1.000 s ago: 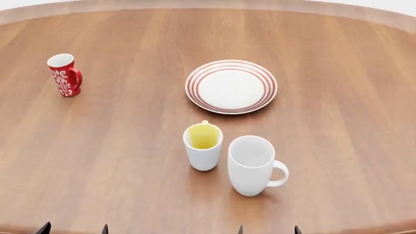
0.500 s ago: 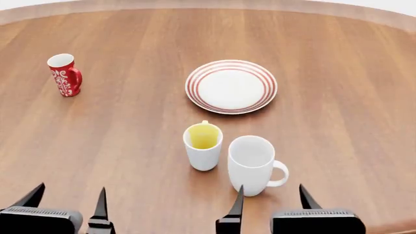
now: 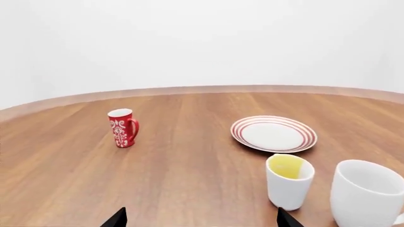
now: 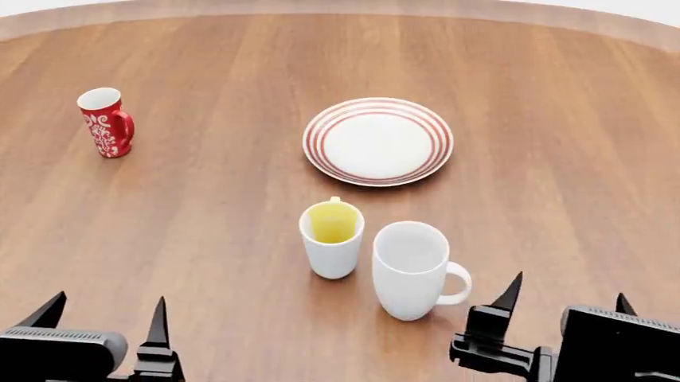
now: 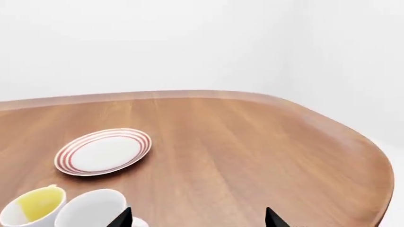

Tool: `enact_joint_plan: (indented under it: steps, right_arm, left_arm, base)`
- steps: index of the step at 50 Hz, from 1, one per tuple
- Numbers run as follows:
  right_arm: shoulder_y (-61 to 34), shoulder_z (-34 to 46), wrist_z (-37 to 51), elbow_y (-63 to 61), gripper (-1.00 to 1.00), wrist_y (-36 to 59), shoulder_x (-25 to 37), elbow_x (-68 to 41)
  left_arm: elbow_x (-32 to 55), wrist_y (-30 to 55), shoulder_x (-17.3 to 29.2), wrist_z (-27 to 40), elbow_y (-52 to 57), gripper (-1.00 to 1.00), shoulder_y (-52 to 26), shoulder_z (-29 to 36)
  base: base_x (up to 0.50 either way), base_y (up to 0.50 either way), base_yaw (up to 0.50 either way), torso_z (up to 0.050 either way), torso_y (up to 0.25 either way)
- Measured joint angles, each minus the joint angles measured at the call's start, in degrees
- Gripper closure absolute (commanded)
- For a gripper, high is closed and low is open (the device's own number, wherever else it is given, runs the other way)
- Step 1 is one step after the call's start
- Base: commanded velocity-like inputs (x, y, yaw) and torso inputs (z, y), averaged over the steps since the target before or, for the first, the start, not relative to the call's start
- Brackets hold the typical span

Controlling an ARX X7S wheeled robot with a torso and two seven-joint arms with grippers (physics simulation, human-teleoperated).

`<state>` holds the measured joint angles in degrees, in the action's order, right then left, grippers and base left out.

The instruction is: Pick up the red mug and put it on the plate

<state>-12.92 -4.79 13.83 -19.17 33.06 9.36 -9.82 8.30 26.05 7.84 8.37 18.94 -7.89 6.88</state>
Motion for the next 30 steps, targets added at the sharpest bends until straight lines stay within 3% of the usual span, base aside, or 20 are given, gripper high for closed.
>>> enact_joint_plan:
  steps: [18,30]
  right_arm:
    - [-0.4,-3.4,3.0,-1.1,-1.00,1.9,1.2,-0.8]
    - [-0.4,-4.3,4.0,-1.7,-1.00,2.6,1.7,-1.3]
  left_arm:
    - [1.4,0.0,0.9,1.0,0.0,-1.00,-0.2,0.1]
    - [2.1,-0.3,1.3,1.5,-0.5,-1.00,-0.3,0.4]
  base:
    - [0.00,0.00,0.00,0.000,0.000]
    - [0.50,0.00,0.00,0.000,0.000]
